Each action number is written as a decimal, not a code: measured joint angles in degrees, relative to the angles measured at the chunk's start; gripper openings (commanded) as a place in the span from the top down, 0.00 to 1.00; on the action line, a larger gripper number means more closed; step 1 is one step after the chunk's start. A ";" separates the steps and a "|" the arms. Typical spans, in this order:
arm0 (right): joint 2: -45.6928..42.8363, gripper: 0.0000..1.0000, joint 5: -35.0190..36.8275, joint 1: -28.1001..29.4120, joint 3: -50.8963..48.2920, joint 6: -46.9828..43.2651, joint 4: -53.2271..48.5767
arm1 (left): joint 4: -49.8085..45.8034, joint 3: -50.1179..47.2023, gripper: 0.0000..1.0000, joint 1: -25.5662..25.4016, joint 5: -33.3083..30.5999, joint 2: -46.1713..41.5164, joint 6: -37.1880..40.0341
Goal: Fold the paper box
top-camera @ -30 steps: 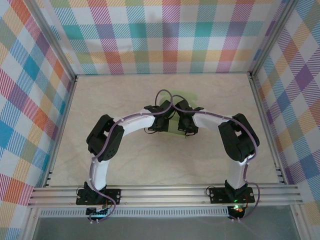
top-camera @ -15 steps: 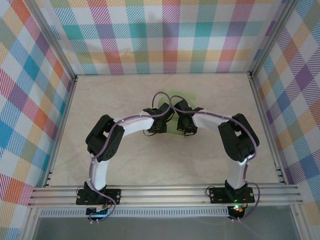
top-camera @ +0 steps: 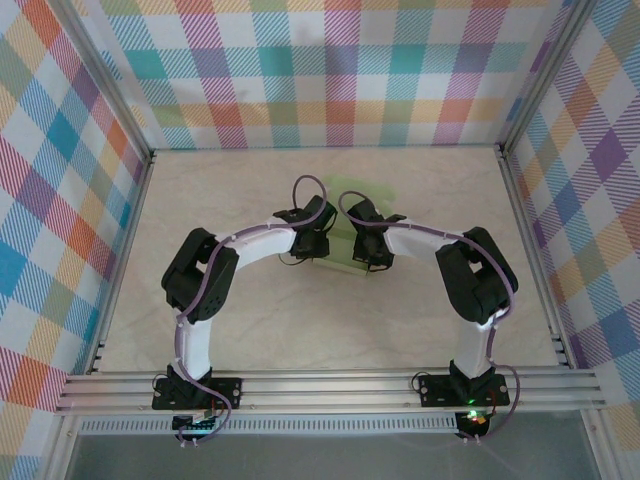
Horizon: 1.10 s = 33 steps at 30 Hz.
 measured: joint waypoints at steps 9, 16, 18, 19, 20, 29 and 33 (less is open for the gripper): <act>1.38 0.96 1.31 1.09 2.43 -0.57 -2.86 | 0.04 1.88 0.62 0.00 -0.07 1.84 0.04; 1.88 0.96 1.53 1.14 3.13 -0.61 -3.80 | 0.07 1.88 0.57 0.33 -0.28 1.64 0.22; 1.92 0.96 1.68 1.14 3.23 -0.61 -3.91 | 0.11 1.81 0.54 0.61 -0.28 1.38 0.15; 1.99 0.96 1.73 1.14 3.34 -0.61 -4.07 | 0.13 1.75 0.54 0.76 -0.26 1.11 0.20; 2.05 0.96 1.75 1.14 3.45 -0.61 -4.17 | 0.26 1.51 0.55 1.01 -0.26 0.79 0.20; 2.29 0.96 1.81 1.31 3.80 -1.07 -4.22 | 1.16 0.98 0.74 1.44 0.87 -0.44 0.20; 2.32 0.96 1.81 1.40 3.87 -1.44 -4.28 | 1.22 1.01 0.79 1.44 1.16 -0.37 0.24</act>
